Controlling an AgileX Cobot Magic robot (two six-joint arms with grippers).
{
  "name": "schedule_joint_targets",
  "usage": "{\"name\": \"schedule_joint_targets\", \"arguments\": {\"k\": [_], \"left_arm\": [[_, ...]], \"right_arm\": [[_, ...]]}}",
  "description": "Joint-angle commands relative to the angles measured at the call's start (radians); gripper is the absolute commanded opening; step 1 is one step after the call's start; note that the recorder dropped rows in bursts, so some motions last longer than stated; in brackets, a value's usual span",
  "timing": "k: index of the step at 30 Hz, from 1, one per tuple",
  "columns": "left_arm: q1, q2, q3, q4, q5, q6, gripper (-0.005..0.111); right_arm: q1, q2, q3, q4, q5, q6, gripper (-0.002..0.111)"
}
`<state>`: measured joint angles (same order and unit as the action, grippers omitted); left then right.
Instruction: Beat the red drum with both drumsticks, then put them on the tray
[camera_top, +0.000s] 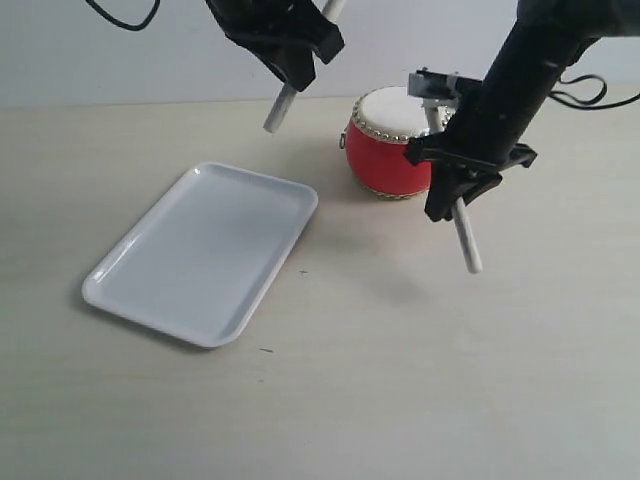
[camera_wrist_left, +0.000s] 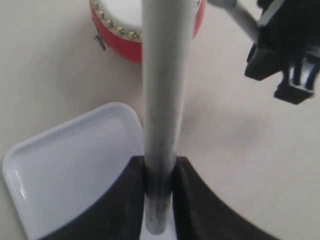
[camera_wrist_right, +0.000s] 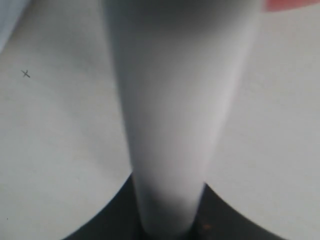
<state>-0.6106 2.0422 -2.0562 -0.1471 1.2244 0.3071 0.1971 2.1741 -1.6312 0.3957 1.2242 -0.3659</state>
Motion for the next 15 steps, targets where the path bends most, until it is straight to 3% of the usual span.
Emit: {"name": "schedule_joint_targets", "arguments": {"k": [1, 15], "left_arm": [[0.000, -0.017, -0.002, -0.008, -0.003, -0.006, 0.000], [0.000, 0.019, -0.002, -0.014, -0.003, -0.001, 0.000]], "right_arm": [[0.000, 0.049, 0.001, 0.040, -0.006, -0.014, 0.000], [0.000, -0.036, -0.005, 0.030, -0.003, -0.007, 0.000]]}}
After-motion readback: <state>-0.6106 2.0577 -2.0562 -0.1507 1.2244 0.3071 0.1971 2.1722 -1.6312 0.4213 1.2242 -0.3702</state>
